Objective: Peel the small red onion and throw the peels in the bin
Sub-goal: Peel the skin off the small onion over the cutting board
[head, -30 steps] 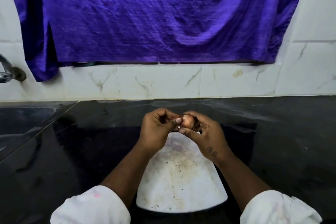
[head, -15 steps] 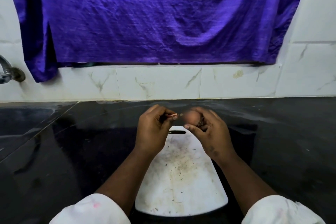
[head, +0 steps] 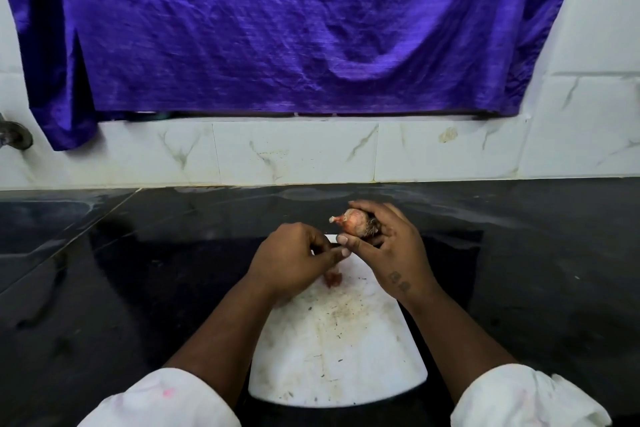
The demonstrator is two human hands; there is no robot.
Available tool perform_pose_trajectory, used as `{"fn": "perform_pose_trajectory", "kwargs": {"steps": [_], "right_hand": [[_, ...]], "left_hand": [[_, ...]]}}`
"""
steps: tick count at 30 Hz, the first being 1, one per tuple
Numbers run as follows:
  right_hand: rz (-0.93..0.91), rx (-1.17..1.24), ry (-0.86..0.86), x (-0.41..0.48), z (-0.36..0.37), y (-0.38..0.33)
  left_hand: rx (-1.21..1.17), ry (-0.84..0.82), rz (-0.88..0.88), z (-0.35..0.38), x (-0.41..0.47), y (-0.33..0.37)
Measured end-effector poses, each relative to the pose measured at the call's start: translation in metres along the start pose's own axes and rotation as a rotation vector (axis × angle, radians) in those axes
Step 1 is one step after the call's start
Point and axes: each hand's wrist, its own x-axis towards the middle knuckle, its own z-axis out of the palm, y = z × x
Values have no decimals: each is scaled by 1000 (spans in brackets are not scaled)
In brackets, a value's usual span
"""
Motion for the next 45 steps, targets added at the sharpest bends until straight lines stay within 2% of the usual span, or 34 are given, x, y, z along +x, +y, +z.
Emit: {"fn": "perform_pose_trajectory", "kwargs": {"steps": [4,6,9,12,15,17,19,26,28,33,36,41,45], "right_hand": [[23,18,24,1,1,0],[26,11,31,1,1,0],[9,-41,26,1,1,1],[5,-65,22,1,0,0],[14,-51,22,0,0,-1],[24,-40,16,0,0,0],[33,-42,10,0,1,0],[57,-16,-23,-1,2,2],[75,-12,-42,0,2,4],[107,25,-65,1,4,5],[138,106,-91,1,3,4],[145,162,-155,0,4,1],[159,124,-107,3,3,5]], "left_hand": [[-89,-34,18,-4,2,-3],[5,-186,9,-6,1,-4],[216,-507,-40,-8,-6,-7],[243,-583,-37,-8,-7,-7],[267,-445,0,-2,1,-17],[198,-390,-4,-2,5,-22],[104,-400,-17,-2,6,-24],[103,-371,80,-4,6,-16],[29,-333,69,-4,5,-19],[-235,-48,46,-9,2,-26],[-362,18,121,-9,0,-22],[-300,183,246,-3,2,-18],[-275,205,282,0,1,-13]]}}
